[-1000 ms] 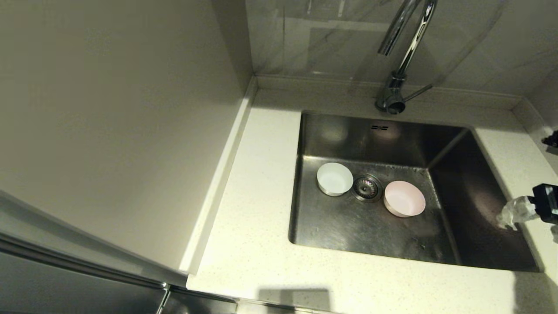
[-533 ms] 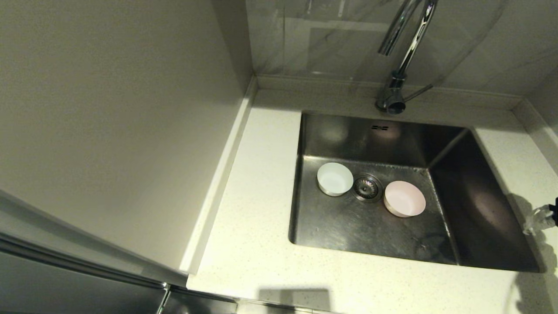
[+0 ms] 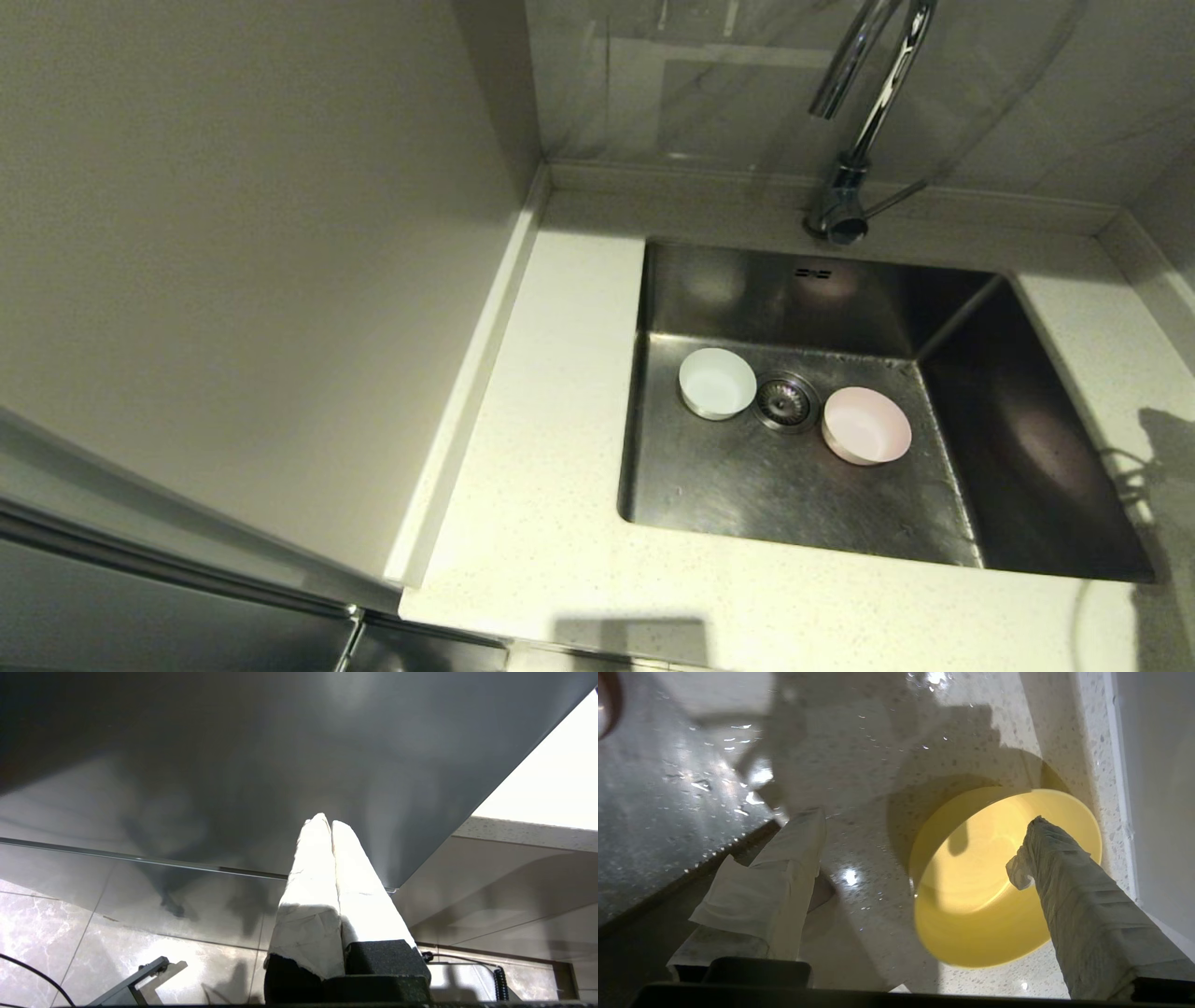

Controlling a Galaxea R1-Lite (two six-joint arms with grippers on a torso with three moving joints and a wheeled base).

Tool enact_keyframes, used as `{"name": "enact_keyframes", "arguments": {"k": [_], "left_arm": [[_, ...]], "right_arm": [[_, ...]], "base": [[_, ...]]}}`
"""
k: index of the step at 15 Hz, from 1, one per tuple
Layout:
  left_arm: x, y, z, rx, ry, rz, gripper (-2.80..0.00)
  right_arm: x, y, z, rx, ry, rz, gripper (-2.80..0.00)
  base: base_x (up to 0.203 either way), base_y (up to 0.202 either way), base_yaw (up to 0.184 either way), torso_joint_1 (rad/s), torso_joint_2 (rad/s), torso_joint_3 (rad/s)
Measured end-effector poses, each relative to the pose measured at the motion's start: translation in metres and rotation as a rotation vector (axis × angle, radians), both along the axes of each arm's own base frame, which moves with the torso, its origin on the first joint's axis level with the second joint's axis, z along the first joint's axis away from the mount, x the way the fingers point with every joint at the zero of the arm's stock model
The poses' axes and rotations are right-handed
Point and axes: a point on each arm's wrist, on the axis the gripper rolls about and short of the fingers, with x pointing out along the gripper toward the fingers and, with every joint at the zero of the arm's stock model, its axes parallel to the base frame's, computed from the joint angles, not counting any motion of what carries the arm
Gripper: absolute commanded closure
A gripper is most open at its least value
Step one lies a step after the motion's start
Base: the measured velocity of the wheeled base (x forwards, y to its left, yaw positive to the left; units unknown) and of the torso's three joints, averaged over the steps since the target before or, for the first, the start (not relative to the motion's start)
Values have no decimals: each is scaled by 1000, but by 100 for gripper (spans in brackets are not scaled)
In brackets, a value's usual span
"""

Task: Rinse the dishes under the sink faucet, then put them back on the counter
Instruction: Put a bowl into the sink

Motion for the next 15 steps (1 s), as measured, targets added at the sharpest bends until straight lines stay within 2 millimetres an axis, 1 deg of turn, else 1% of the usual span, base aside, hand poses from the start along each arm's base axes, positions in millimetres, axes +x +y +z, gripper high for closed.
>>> {"name": "enact_keyframes", "arguments": {"k": [2, 7, 8, 11, 15], "left_arm": [[0, 0, 0, 0, 0, 0, 0], [0, 0, 0, 0, 0, 1, 0], [0, 0, 0, 0, 0, 0, 0], [0, 0, 0, 0, 0, 0, 0], [0, 0, 0, 0, 0, 0, 0]], "right_arm": [[2, -7, -8, 19, 24, -20, -280], [9, -16, -32, 75, 95, -30, -280], [11, -18, -36, 84, 106, -31, 0], [17, -27, -40, 89, 105, -40, 0], [24, -35, -35, 57, 33, -40, 0]], "base": [[0, 0, 0, 0, 0, 0], [0, 0, 0, 0, 0, 0], [0, 0, 0, 0, 0, 0], [0, 0, 0, 0, 0, 0], [0, 0, 0, 0, 0, 0]]}}
